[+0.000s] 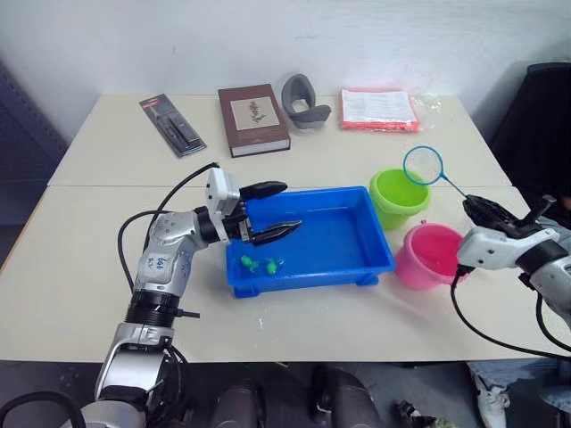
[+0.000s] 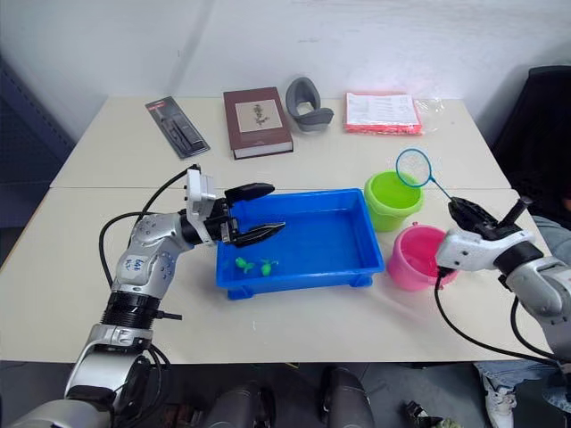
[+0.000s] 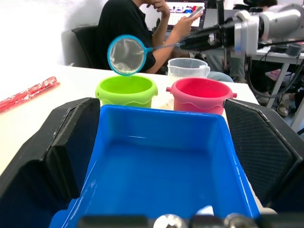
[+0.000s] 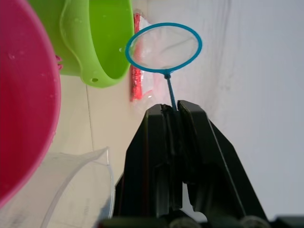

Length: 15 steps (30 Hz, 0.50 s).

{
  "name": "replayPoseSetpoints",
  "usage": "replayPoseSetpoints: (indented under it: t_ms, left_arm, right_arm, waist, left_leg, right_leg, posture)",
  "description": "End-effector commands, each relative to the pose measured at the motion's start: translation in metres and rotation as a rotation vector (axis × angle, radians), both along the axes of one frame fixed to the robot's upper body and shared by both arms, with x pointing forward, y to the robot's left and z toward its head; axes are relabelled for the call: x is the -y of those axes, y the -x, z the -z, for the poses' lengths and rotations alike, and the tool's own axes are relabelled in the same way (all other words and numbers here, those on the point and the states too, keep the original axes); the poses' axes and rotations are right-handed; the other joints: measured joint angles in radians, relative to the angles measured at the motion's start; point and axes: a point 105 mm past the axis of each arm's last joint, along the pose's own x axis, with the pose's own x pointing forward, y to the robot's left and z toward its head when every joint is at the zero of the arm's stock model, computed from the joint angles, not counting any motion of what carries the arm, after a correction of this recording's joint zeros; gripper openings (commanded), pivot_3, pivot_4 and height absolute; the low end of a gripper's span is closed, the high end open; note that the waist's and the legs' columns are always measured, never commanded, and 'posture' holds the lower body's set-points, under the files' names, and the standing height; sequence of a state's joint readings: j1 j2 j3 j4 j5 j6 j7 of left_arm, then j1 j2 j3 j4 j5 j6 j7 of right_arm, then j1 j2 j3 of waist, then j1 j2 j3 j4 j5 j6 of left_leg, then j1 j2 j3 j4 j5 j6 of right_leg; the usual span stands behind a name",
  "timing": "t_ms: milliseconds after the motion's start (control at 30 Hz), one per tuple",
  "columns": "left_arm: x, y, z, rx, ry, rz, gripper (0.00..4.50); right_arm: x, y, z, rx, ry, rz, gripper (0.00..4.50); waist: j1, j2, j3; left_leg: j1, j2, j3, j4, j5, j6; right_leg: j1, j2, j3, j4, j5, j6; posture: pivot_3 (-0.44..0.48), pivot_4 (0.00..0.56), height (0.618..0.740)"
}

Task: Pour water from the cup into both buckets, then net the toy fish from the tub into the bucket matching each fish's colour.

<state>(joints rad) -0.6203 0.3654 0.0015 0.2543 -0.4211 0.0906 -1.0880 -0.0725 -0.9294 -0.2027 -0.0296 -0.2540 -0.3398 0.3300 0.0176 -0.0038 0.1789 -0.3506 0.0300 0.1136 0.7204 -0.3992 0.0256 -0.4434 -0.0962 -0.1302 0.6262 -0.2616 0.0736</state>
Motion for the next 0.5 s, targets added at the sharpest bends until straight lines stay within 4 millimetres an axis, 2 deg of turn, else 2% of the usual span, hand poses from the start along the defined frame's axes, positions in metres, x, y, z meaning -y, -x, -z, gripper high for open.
replayPoseSetpoints:
  t_ms: [33, 133, 267, 367, 500]
  left_arm:
    - [-0.020, 0.004, -0.002, 0.010, -0.033, 0.005, 4.46]
    - [-0.048, 0.006, 0.004, -0.018, -0.113, -0.023, 4.46]
    - [-0.085, 0.014, 0.010, -0.056, -0.244, -0.025, 4.46]
    - [-0.102, 0.023, 0.013, -0.073, -0.323, 0.000, 4.46]
    - [-0.114, 0.033, 0.020, -0.107, -0.404, 0.029, 4.46]
  right_arm:
    - [-0.035, 0.007, -0.016, -0.117, -0.204, -0.171, 0.00]
    - [-0.070, 0.015, -0.009, -0.331, -0.348, -0.294, 0.00]
    - [-0.112, 0.030, 0.016, -0.622, -0.344, -0.392, 0.00]
    - [-0.128, 0.032, 0.026, -0.709, -0.272, -0.409, 0.00]
    - [-0.133, 0.023, 0.037, -0.758, -0.142, -0.376, 0.00]
  waist:
    - [-0.002, 0.001, 0.000]
    - [-0.008, 0.001, 0.000]
    - [-0.010, 0.001, 0.000]
    - [-0.005, 0.001, 0.000]
    - [0.004, 0.001, 0.000]
  left_leg:
    - [0.000, 0.000, 0.000, 0.000, 0.000, 0.000]
    - [0.000, 0.000, 0.000, 0.000, 0.000, 0.000]
    - [0.000, 0.000, -0.002, 0.000, 0.000, 0.000]
    - [-0.002, -0.001, -0.003, 0.001, 0.000, 0.001]
    - [-0.002, -0.002, -0.003, 0.002, -0.001, 0.001]
  right_leg:
    - [0.000, 0.000, 0.000, 0.000, 0.000, 0.000]
    - [0.000, 0.000, -0.001, 0.000, 0.000, 0.000]
    - [0.000, -0.001, -0.002, 0.000, 0.000, -0.001]
    - [0.000, -0.003, -0.002, 0.000, 0.000, -0.001]
    - [0.000, -0.004, -0.003, 0.000, 0.000, -0.001]
  posture:
    - [0.000, 0.150, 0.740]
    - [0.000, 0.150, 0.740]
    - [0.000, 0.150, 0.740]
    - [0.000, 0.150, 0.740]
    - [0.000, 0.150, 0.740]
